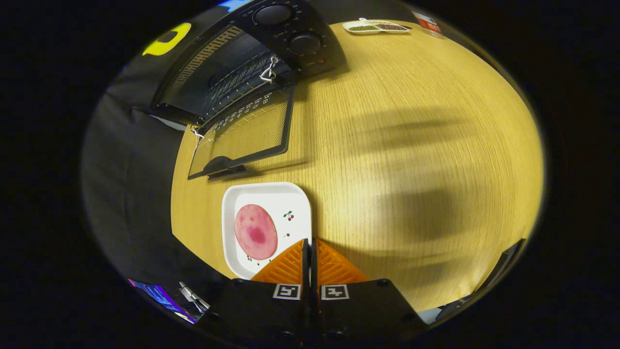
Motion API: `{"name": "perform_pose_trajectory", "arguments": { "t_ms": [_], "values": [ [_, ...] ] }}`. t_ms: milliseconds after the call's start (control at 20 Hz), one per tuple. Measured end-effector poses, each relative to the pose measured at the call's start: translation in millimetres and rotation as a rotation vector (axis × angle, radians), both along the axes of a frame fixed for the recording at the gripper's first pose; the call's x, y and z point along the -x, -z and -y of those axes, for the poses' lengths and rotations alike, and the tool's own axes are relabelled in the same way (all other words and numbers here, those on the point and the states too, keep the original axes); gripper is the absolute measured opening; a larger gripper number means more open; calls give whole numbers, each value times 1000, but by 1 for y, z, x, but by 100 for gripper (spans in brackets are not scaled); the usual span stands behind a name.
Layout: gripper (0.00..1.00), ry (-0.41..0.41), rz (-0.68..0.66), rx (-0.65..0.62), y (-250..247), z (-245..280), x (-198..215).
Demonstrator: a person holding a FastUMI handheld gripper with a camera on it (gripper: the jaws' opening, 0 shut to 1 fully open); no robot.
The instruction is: Open the toaster oven, put the food inside, and close the toaster oven door.
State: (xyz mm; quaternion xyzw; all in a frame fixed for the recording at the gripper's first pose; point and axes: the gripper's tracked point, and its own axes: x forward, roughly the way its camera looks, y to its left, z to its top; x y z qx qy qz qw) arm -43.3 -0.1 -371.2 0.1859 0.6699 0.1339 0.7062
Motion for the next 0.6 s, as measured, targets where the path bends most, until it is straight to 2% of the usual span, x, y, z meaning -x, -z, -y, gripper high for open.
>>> {"name": "perform_pose_trajectory", "arguments": {
  "t_ms": [350,600],
  "values": [
    [2,44,5,-132,-24,-20,4],
    [2,133,40,-238,-51,-39,-6]
  ]
}}
